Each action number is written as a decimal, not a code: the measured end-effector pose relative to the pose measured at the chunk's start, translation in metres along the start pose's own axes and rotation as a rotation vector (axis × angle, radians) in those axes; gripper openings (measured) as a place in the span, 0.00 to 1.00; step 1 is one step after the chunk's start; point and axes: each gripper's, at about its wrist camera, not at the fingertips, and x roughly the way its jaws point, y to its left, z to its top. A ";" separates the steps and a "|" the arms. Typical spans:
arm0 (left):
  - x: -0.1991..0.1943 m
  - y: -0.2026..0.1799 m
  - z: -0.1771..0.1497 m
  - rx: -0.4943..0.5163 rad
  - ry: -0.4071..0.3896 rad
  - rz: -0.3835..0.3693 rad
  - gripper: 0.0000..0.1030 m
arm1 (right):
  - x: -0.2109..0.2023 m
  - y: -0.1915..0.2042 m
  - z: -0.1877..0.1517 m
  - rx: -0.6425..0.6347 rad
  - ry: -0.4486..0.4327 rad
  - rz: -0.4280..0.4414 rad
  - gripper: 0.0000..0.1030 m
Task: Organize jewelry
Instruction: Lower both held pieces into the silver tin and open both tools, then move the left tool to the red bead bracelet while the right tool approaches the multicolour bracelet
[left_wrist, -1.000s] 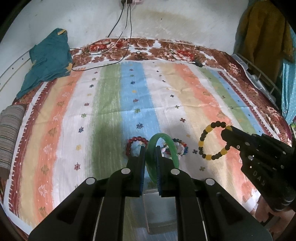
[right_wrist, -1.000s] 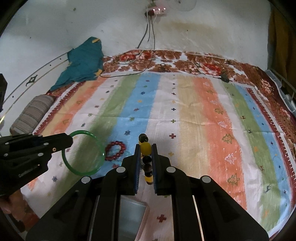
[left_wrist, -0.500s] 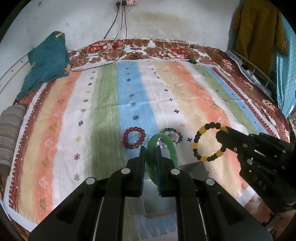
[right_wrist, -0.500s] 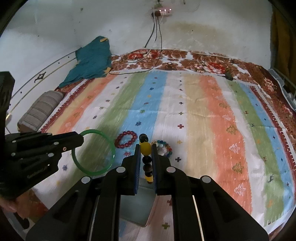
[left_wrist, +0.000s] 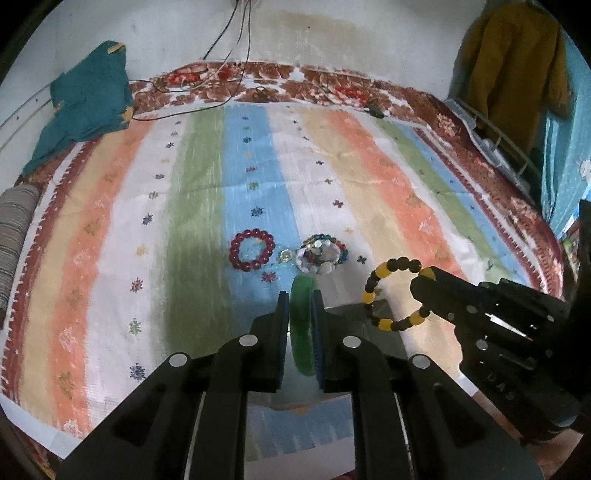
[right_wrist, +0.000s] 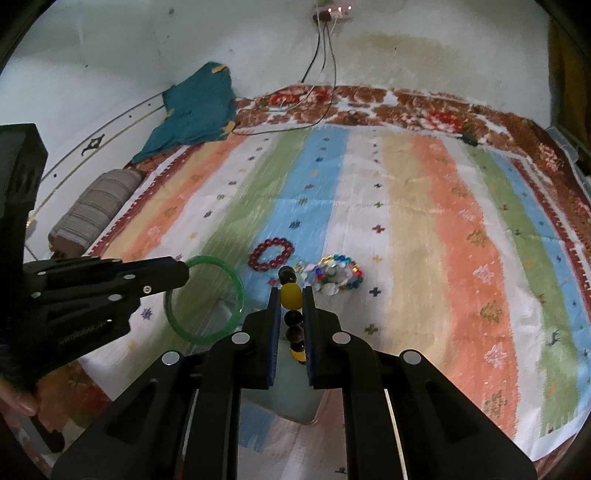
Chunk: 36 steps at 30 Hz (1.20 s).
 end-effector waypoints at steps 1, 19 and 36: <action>0.001 0.001 0.000 -0.004 -0.005 0.019 0.39 | 0.000 -0.002 0.000 0.011 0.000 -0.002 0.32; 0.017 0.034 0.020 -0.111 0.011 0.102 0.56 | 0.020 -0.035 0.011 0.068 0.029 -0.082 0.48; 0.062 0.054 0.042 -0.142 0.076 0.171 0.72 | 0.059 -0.045 0.022 0.078 0.095 -0.083 0.65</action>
